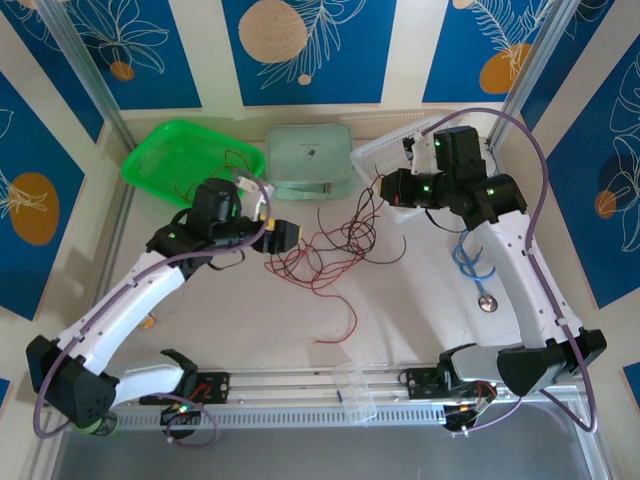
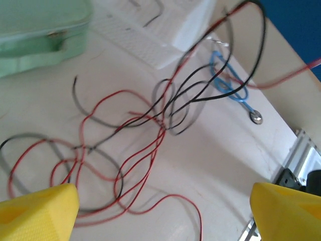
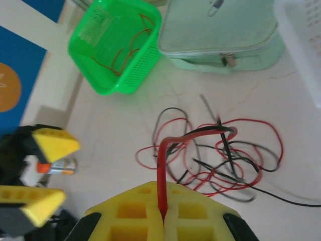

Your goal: Untangle the cables

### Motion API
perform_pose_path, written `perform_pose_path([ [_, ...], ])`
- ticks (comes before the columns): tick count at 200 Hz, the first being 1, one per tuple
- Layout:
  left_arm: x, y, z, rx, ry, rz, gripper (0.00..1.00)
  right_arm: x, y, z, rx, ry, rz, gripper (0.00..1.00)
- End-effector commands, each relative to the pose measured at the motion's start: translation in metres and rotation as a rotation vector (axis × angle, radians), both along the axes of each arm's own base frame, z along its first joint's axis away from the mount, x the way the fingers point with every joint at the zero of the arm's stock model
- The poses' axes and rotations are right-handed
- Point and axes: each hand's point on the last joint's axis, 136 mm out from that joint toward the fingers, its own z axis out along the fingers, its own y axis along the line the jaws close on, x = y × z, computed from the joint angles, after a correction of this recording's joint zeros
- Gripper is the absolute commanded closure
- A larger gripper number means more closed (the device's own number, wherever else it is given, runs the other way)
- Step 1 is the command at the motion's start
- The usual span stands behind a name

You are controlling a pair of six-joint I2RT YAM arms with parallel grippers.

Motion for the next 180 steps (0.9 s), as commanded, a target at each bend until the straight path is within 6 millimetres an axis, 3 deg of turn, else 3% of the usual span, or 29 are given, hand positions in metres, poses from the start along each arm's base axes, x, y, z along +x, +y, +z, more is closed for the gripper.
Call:
perform_pose_path([
  [1, -0.004, -0.041, -0.017, -0.013, -0.139, -0.18, 0.11, -0.013, 0.013, 0.044, 0.177, -0.035, 0.06, 1.0],
  [24, -0.001, -0.075, -0.047, 0.005, -0.285, -0.226, 0.07, -0.014, 0.015, 0.052, 0.215, -0.029, 0.058, 1.0],
  [72, 0.034, -0.131, -0.058, -0.085, -0.36, -0.212, 0.06, -0.014, 0.016, 0.05, 0.233, -0.005, 0.041, 1.0],
  [125, 0.082, -0.16, -0.066, -0.131, -0.437, -0.091, 0.07, -0.02, 0.014, 0.051, 0.245, 0.004, 0.031, 1.0],
  [140, 0.09, -0.162, -0.073, -0.126, -0.423, -0.063, 0.17, -0.022, 0.012, 0.054, 0.244, -0.004, 0.026, 1.0],
  [165, 0.094, -0.154, -0.091, -0.072, -0.384, -0.028, 0.56, -0.025, 0.003, 0.065, 0.238, -0.04, 0.002, 1.0],
  [180, 0.09, -0.144, -0.102, -0.027, -0.366, -0.011, 0.62, -0.027, -0.003, 0.073, 0.24, -0.063, -0.012, 1.0],
])
